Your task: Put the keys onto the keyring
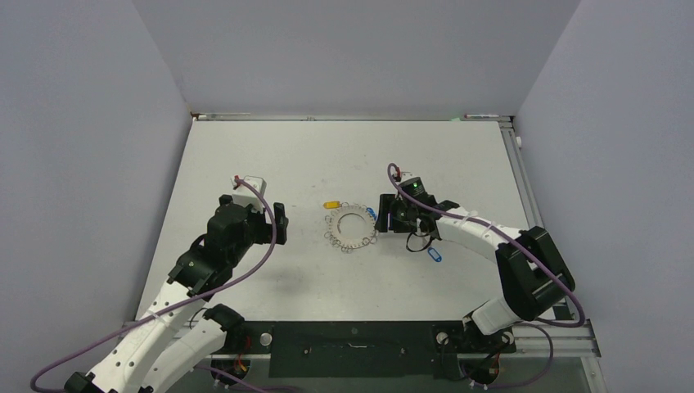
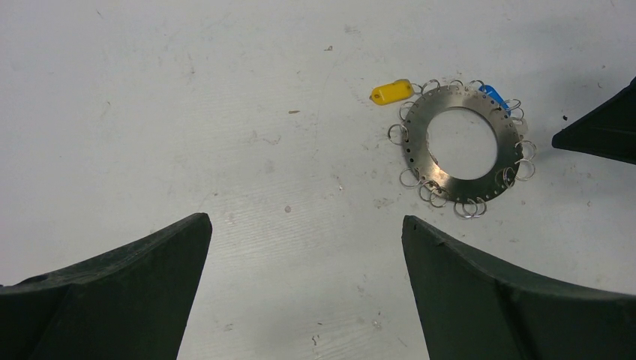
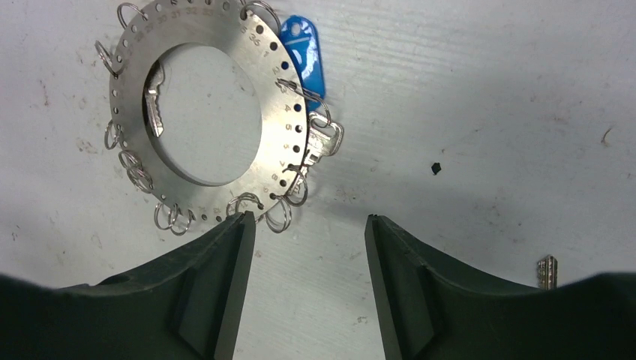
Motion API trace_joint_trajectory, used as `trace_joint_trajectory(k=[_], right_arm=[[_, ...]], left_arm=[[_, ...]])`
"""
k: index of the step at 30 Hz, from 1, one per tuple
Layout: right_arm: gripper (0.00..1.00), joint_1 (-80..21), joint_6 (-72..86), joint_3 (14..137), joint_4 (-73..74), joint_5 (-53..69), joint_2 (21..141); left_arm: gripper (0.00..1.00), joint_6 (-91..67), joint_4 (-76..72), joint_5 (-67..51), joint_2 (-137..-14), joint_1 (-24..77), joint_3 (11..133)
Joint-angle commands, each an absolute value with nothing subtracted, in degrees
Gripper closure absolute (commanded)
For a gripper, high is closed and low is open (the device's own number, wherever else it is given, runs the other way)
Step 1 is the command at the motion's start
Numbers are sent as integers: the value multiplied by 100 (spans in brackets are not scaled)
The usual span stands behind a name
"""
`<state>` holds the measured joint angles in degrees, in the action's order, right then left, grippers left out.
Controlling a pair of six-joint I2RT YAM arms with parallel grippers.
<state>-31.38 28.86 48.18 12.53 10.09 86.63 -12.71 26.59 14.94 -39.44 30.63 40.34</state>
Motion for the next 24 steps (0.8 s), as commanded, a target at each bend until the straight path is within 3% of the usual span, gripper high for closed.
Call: trace_joint_trajectory(k=[1, 11, 24], right_arm=[[47, -2942, 3202, 4616, 472, 1702, 8662], [62, -2756, 3313, 4503, 51, 2049, 9043], [63, -2672, 3356, 4334, -358, 2282, 9322]], left_arm=[[3, -1197, 2332, 1240, -3934, 3006, 4219], [2, -1187, 2298, 1255, -3893, 2950, 4195], [4, -1450, 2405, 1537, -3958, 2755, 4246]])
